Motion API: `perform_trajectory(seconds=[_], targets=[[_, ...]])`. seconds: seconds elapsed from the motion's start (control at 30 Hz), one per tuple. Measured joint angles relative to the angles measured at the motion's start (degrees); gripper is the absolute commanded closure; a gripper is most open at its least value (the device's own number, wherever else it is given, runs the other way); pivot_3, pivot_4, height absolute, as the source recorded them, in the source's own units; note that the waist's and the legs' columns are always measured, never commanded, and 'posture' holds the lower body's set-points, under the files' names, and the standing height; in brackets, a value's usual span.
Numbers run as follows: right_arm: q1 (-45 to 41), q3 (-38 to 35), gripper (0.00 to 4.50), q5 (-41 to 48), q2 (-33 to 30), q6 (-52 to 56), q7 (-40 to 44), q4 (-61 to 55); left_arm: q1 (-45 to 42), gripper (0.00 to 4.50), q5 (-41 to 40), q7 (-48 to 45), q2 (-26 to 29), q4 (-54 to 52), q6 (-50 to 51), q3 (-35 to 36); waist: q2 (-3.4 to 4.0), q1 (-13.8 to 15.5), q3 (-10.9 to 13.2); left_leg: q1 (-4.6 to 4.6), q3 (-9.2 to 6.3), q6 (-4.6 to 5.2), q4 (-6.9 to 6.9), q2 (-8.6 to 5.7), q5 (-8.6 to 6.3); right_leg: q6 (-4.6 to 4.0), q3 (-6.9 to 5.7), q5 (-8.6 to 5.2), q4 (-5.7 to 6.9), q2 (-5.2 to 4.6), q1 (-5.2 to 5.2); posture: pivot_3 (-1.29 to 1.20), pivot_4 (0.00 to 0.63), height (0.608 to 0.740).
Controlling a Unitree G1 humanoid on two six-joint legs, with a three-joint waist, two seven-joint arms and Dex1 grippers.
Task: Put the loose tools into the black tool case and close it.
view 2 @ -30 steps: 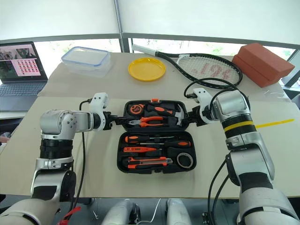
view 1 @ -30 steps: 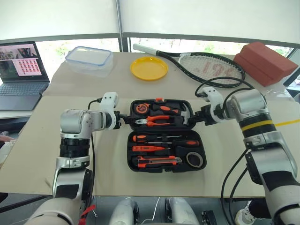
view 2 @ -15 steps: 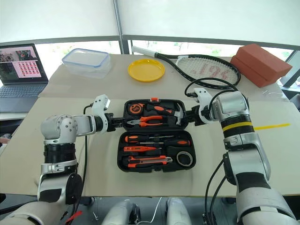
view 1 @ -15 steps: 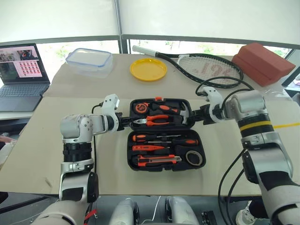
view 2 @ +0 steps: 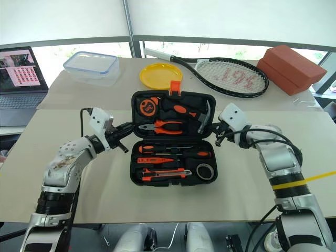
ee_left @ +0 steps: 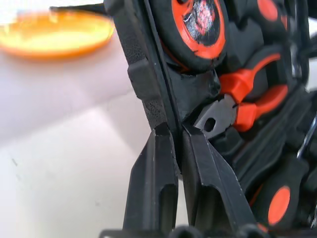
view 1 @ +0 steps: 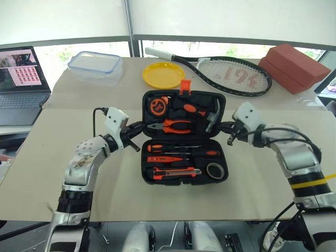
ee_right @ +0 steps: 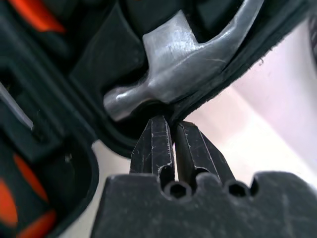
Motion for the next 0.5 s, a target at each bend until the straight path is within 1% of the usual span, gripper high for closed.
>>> perform_trajectory(seconds=[0.07,0.1,0.17,0.2,0.27,0.3,0.33,0.37,0.43,0.47,0.5], targets=[[2.0,0.0,3.7,-2.4,-0.5,-7.2,-1.0,0.5,2.1,4.5,5.2,-1.2,2.9,2.7,-12.8,-2.2,0.0,0.1,0.0,0.16,0.01,0.05,-0.01,0.09,-0.03,-0.06,0.01,-0.04,-0.23,-0.02,0.17,0.0,0.15,0.74],[3.3,0.2,3.47,-3.9,-1.5,-10.0,-1.3,0.4,2.8,4.5,7.8,-1.0,4.6,4.1,-18.9,-3.6,0.0,0.1,0.0,0.23,0.0,0.13,-0.02,0.12,-0.08,-0.08,-0.03,-0.03,-0.31,-0.01,0.28,0.0,0.15,0.74],[7.2,0.3,2.74,-6.9,-3.2,-17.0,-1.9,0.5,4.5,4.5,13.4,0.2,7.9,6.4,-32.5,-4.9,-0.06,0.4,0.0,0.45,-0.01,0.3,-0.07,0.23,-0.19,-0.09,-0.05,-0.03,-0.44,-0.05,0.53,0.0,0.15,0.74],[8.7,0.4,2.42,-7.8,-3.3,-19.0,-2.3,1.2,5.1,4.5,14.8,0.6,8.8,7.2,-36.6,-5.0,-0.06,0.4,0.0,0.45,0.01,0.41,-0.07,0.21,-0.25,-0.08,-0.02,-0.02,-0.43,-0.12,0.54,0.0,0.15,0.74],[10.0,0.4,1.73,-9.9,-3.3,-22.5,-3.9,3.2,5.6,3.68,16.2,1.2,9.7,9.2,-42.4,-5.1,-0.05,0.3,0.0,0.46,0.14,0.49,-0.06,0.15,-0.29,-0.02,0.01,0.01,-0.37,-0.29,0.5,0.0,0.15,0.74],[10.2,0.4,1.42,-10.4,-3.4,-23.8,-4.3,3.6,6.0,3.46,16.4,1.1,10.4,9.6,-44.0,-5.2,-0.05,0.2,0.0,0.46,0.15,0.5,-0.05,0.15,-0.3,-0.01,0.0,0.02,-0.38,-0.29,0.5,0.0,0.15,0.74],[10.4,0.4,1.03,-11.5,-3.5,-26.6,-5.5,4.4,7.0,3.01,16.7,0.8,11.2,10.1,-46.0,-5.4,-0.04,0.1,0.0,0.48,0.19,0.5,-0.05,0.15,-0.3,0.0,0.01,0.03,-0.38,-0.3,0.5,0.0,0.15,0.74],[10.6,0.4,0.77,-12.8,-3.9,-29.7,-6.7,5.8,7.9,2.72,16.8,0.6,11.8,10.3,-47.4,-5.6,-0.04,0.0,0.0,0.5,0.22,0.51,-0.05,0.15,-0.3,0.0,0.02,0.03,-0.38,-0.31,0.5,0.0,0.15,0.74],[10.9,0.3,0.06,-14.9,-5.2,-34.6,-8.5,8.7,9.8,1.95,17.0,0.3,12.6,10.7,-48.8,-6.0,-0.03,0.0,0.0,0.49,0.25,0.51,-0.05,0.16,-0.3,0.01,0.0,0.03,-0.38,-0.3,0.47,0.0,0.15,0.74],[11.0,0.1,0.02,-15.0,-5.8,-36.1,-8.6,10.1,10.6,1.92,16.1,0.3,13.0,10.7,-49.0,-5.6,-0.03,0.0,0.0,0.5,0.25,0.5,-0.05,0.17,-0.29,0.01,-0.01,0.03,-0.37,-0.29,0.47,0.0,0.15,0.74],[11.4,-0.6,0.22,-14.7,-6.2,-36.6,-8.5,11.0,11.4,1.92,15.4,0.0,14.0,10.6,-49.1,-5.2,-0.03,0.0,0.0,0.55,0.26,0.5,-0.05,0.19,-0.29,0.01,0.0,0.02,-0.36,-0.29,0.5,0.0,0.15,0.74]])
